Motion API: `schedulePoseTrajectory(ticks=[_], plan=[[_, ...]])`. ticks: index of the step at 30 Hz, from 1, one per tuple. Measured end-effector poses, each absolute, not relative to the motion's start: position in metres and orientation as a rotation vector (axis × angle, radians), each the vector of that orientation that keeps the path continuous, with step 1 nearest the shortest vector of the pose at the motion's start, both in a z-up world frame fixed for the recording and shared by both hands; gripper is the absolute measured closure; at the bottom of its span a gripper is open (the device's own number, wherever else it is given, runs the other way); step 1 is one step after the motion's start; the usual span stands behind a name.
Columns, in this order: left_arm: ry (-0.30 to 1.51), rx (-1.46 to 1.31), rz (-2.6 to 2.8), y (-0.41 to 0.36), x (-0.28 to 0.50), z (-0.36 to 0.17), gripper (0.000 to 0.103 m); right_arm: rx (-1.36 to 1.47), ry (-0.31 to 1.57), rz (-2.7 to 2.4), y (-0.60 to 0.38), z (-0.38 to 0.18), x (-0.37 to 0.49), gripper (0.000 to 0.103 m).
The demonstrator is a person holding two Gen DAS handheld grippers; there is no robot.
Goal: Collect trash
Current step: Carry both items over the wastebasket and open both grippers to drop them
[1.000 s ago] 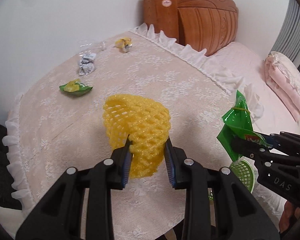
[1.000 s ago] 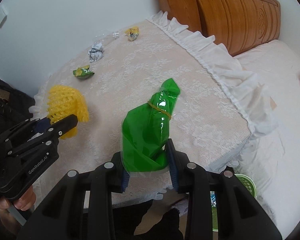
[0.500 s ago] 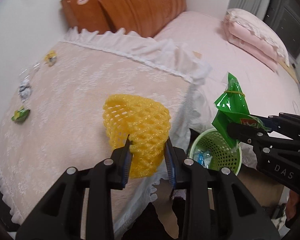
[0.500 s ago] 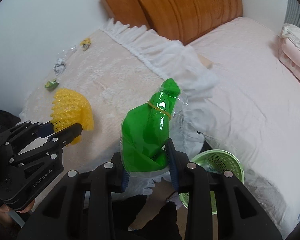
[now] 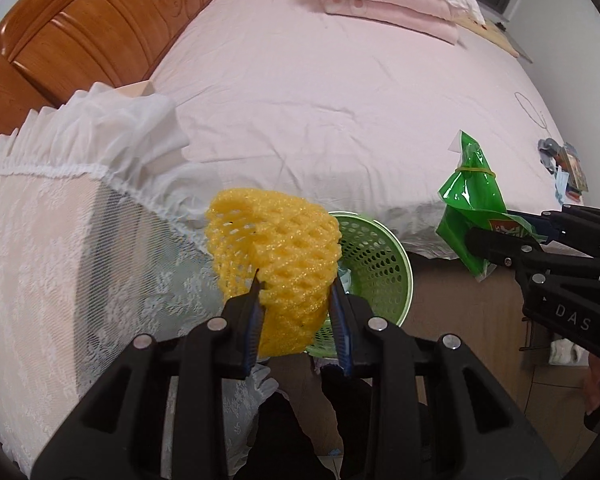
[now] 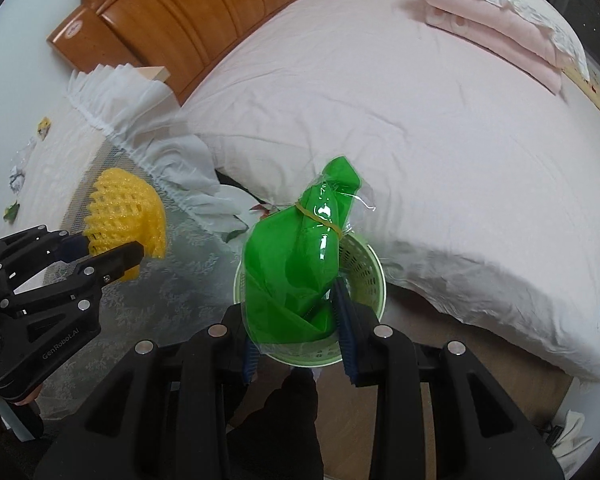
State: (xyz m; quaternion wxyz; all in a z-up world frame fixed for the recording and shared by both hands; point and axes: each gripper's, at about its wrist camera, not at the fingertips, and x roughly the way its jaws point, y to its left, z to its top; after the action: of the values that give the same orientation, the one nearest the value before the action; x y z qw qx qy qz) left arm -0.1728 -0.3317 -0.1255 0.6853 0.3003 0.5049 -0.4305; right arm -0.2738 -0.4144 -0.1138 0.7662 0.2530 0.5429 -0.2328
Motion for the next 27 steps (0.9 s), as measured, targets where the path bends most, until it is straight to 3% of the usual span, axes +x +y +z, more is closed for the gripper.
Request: schedulePoseTrajectory(ticks=[5, 10, 13, 18, 27], plan=[[1.151, 0.694, -1.015, -0.353, -0.190, -0.131, 0.069, 0.590, 1.181, -0.519, -0.438, -0.124, -0.297, 0.070], [1.127, 0.712, -1.042, -0.364, -0.203, -0.131, 0.029, 0.606, 1.184, -0.526, -0.450, -0.129, -0.309, 0.070], [1.116, 0.721, -1.042, -0.364, -0.205, -0.130, 0.021, 0.615, 1.182, -0.528, -0.456, -0.132, -0.314, 0.070], [1.104, 0.728, -1.040, -0.364, -0.207, -0.127, 0.014, 0.618, 1.186, -0.520, -0.457, -0.136, -0.311, 0.070], [1.089, 0.719, -1.033, -0.358, -0.205, -0.119, 0.012, 0.621, 1.190, -0.503, -0.453, -0.140, -0.308, 0.070]])
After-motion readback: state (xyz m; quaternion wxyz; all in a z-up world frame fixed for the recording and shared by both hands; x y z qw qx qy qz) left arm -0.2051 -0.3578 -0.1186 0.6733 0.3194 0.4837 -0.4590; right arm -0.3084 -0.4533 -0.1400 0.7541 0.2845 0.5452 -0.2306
